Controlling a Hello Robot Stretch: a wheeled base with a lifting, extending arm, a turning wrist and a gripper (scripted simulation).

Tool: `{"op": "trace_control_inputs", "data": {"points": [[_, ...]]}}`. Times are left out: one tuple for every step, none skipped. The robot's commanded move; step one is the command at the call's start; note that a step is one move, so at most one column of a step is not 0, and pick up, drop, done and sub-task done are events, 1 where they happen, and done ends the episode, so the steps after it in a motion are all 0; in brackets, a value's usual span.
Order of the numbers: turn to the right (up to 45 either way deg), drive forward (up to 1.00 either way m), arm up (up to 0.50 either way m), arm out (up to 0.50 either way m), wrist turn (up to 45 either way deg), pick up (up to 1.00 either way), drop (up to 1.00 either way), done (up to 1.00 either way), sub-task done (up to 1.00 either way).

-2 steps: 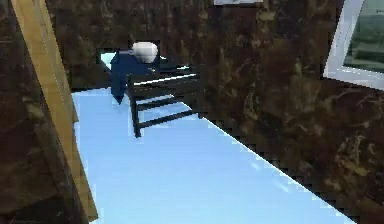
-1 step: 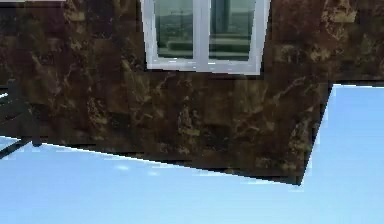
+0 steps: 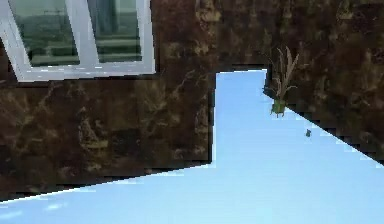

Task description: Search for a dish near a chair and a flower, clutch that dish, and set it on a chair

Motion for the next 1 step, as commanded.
{"op": "trace_control_inputs", "data": {"points": [[-45.0,0.00,0.00,0.00,0.0,0.00,0.00,0.00,0.00]]}}
